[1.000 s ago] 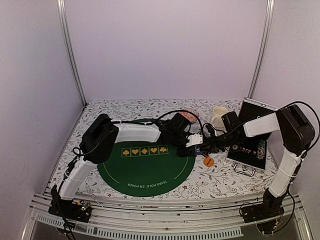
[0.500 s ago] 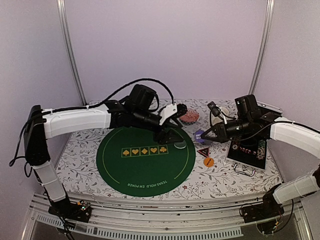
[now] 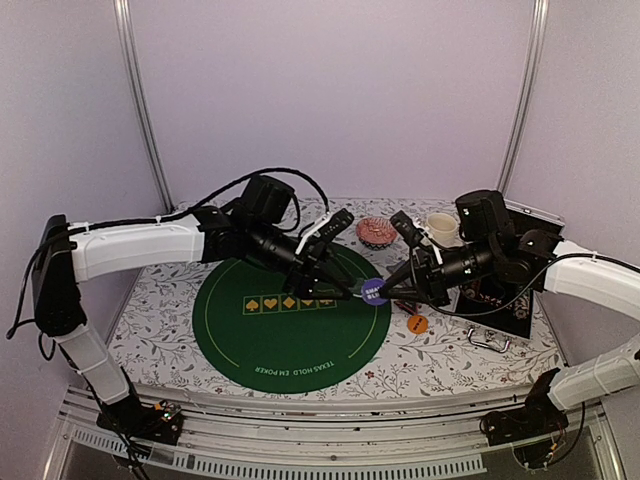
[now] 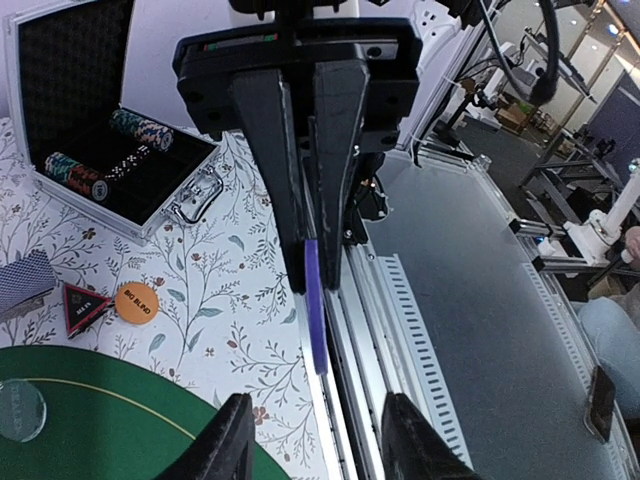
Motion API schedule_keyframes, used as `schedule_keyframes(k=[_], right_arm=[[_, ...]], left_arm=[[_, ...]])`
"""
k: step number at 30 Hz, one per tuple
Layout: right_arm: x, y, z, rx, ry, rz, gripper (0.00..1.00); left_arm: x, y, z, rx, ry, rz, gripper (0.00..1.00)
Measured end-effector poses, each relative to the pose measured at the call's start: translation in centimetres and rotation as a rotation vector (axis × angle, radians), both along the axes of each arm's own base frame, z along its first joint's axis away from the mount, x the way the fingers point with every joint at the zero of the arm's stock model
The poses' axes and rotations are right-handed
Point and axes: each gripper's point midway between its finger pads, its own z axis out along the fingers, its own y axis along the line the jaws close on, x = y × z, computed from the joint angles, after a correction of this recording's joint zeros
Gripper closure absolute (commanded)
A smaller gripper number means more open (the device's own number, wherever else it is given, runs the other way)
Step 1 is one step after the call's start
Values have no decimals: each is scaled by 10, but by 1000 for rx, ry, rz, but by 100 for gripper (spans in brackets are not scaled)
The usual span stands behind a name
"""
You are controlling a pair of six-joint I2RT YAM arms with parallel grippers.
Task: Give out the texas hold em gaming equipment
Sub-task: Pass from the right arm to the left
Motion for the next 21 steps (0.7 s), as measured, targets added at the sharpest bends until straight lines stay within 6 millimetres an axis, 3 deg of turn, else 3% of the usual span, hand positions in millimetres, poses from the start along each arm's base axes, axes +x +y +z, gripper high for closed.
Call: schedule_keyframes(k=[11, 14, 21], right_arm=[[2, 13, 4, 8, -26, 12, 98], [3, 14, 4, 8, -28, 11, 98], [3, 14, 0, -6, -27, 4, 98]], left_arm=[[-13, -9, 4, -12, 5, -22, 76], [-11, -11, 5, -19, -3, -15, 99], [-5, -11, -3, -11, -7, 28, 100]])
